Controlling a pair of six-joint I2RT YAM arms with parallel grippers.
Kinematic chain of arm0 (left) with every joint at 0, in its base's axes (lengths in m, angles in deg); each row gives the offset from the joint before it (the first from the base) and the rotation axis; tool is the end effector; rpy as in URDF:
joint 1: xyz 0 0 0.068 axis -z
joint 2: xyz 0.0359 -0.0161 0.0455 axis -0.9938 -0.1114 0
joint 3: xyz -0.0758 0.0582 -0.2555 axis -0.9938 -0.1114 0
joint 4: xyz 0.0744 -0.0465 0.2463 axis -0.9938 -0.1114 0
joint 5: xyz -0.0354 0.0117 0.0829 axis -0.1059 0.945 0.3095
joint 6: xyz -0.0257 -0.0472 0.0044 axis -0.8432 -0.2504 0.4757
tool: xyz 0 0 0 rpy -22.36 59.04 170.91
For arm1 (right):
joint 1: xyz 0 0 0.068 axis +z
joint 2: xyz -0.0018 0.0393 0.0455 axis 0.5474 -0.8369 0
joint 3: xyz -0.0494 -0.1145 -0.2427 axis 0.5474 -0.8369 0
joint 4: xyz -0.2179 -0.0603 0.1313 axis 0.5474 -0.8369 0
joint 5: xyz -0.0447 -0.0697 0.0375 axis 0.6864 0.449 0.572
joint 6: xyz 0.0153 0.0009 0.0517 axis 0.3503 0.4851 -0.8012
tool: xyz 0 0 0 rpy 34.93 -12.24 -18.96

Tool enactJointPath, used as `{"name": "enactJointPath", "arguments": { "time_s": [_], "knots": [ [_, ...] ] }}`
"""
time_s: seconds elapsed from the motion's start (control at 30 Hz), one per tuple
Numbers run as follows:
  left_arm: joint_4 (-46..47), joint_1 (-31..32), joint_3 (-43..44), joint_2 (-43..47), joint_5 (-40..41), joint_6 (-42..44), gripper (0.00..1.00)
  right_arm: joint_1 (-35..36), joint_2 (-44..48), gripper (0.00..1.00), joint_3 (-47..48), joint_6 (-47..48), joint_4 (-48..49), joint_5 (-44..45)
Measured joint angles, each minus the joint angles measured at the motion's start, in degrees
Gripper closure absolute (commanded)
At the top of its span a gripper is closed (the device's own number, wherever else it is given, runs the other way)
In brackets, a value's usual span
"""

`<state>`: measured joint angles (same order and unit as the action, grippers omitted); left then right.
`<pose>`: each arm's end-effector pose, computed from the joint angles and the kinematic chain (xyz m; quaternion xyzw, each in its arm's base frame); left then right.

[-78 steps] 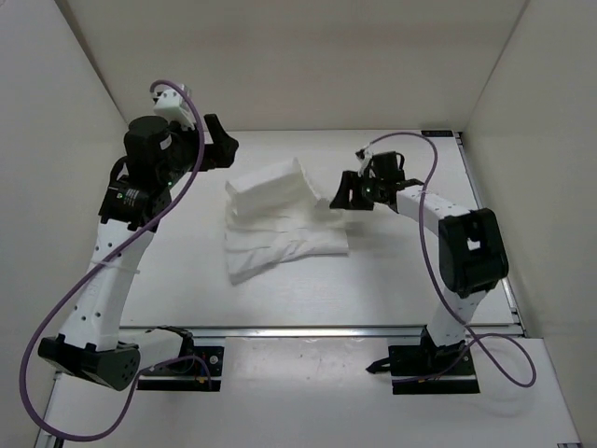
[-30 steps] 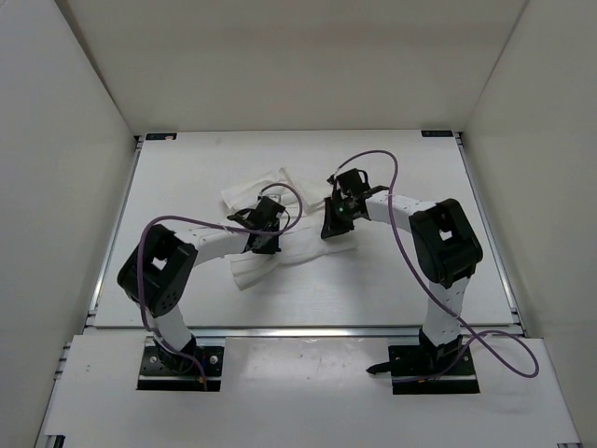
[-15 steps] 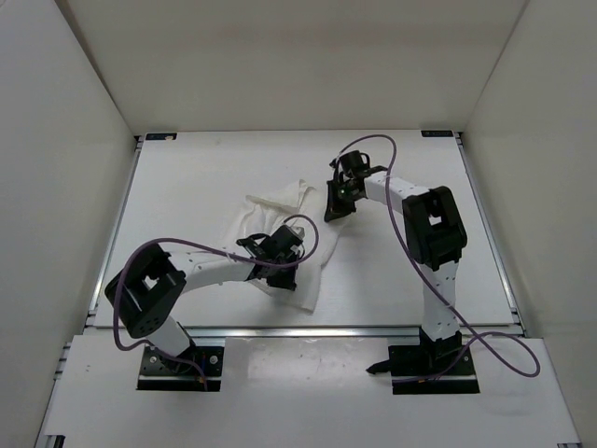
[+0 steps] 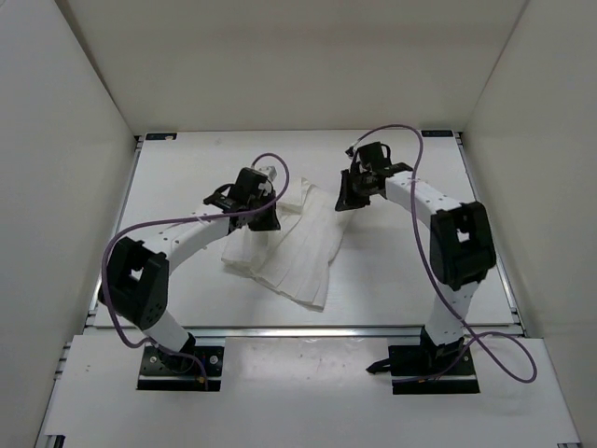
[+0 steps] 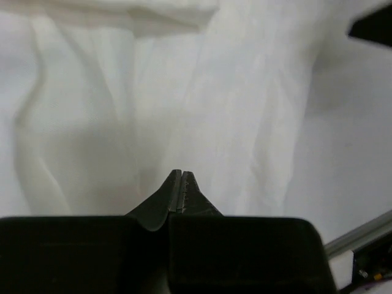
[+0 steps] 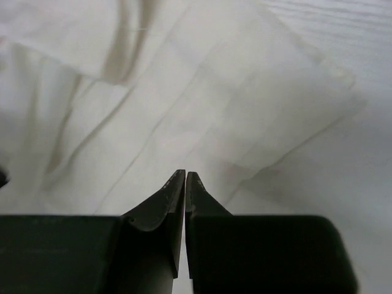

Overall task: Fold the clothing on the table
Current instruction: Flatten the skirt out

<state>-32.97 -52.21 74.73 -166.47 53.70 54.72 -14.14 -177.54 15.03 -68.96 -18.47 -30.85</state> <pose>0.2842 -0.1781 0.2284 0.0494 0.9451 -0.2021 0.2522 0.3919 0.1473 0.2105 -0.0655 0.9430 0.2347 0.2267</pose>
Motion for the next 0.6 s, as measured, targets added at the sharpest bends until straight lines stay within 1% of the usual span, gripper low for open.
{"name": "enactJointPath", "arguments": {
  "time_s": [0.1, 0.2, 0.3, 0.37, 0.5, 0.6],
  "knots": [
    [0.39, -2.21, 2.36, -2.03, 1.25, 3.17, 1.00, 2.60, 9.09, 1.00, -6.56, -3.17, 3.37, -1.22],
    [0.44, -2.69, 2.62, -5.70, 2.03, 5.62, 1.00, 7.48, 13.07, 1.00, -11.87, -5.84, 7.26, -2.19],
    [-0.87, -3.30, 2.58, -9.57, 2.69, 7.43, 1.00, 12.00, 11.65, 1.00, -16.11, -7.91, 9.25, -3.52],
    [-2.16, -3.85, 2.56, -11.45, 3.28, 8.68, 1.00, 13.51, 9.29, 1.00, -18.64, -9.01, 9.33, -4.42],
    [-4.46, -5.29, 2.36, -12.15, 4.11, 10.62, 1.00, 12.66, 6.43, 1.00, -22.71, -10.60, 8.66, -4.72],
    [-5.55, -6.86, 2.08, -12.15, 4.33, 11.82, 1.00, 11.96, 6.40, 1.00, -22.99, -10.91, 8.02, -5.16]
  ]
}}
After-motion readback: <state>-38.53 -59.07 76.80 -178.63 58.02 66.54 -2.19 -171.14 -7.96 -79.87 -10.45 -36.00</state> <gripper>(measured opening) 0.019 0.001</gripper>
